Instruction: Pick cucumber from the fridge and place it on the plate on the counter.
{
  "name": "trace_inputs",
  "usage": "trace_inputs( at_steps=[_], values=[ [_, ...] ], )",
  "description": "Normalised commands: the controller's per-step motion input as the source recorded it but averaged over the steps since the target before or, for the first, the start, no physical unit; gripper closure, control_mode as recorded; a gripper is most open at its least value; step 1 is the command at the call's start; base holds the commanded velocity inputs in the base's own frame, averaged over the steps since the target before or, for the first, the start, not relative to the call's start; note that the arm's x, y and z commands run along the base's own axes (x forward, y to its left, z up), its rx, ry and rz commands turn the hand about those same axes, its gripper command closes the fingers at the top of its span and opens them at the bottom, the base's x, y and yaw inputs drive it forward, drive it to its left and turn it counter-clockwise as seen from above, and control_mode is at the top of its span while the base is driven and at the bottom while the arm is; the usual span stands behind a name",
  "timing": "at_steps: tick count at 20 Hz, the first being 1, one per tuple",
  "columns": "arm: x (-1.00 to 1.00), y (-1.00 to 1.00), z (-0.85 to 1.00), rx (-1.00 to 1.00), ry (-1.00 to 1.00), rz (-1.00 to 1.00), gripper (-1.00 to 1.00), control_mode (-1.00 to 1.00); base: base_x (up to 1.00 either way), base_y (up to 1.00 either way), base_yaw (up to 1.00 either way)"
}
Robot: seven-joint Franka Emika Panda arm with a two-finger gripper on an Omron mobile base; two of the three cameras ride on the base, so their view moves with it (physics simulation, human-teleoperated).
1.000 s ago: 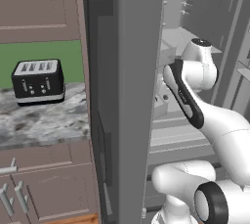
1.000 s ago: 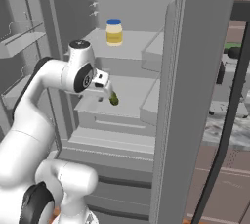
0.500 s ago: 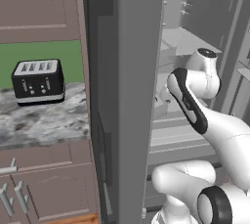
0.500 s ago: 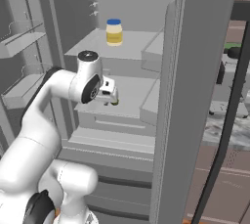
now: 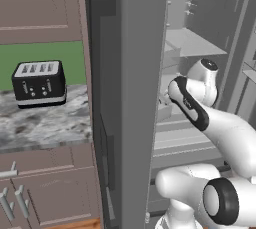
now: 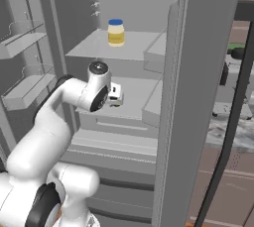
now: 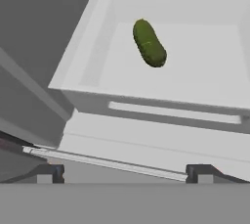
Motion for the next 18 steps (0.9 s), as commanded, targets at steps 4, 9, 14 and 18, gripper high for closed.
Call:
trace_inputs(
  at_steps=[4,9,14,18],
  values=[
    [0.45,0.0,-0.2,0.01,-0.03,0.02,-1.0,-1.0,0.0,0.0,0.0],
    [0.42,0.0,-0.16,0.0,-0.03,0.0,-1.0,-1.0,0.0,0.0,0.0],
    [0.41,0.0,-0.08,0.0,0.0,0.0,-1.0,-1.0,0.0,0.0,0.0],
    [0.38,0.0,-0.19,0.0,0.0,0.0,-1.0,-1.0,0.0,0.0,0.0]
  ],
)
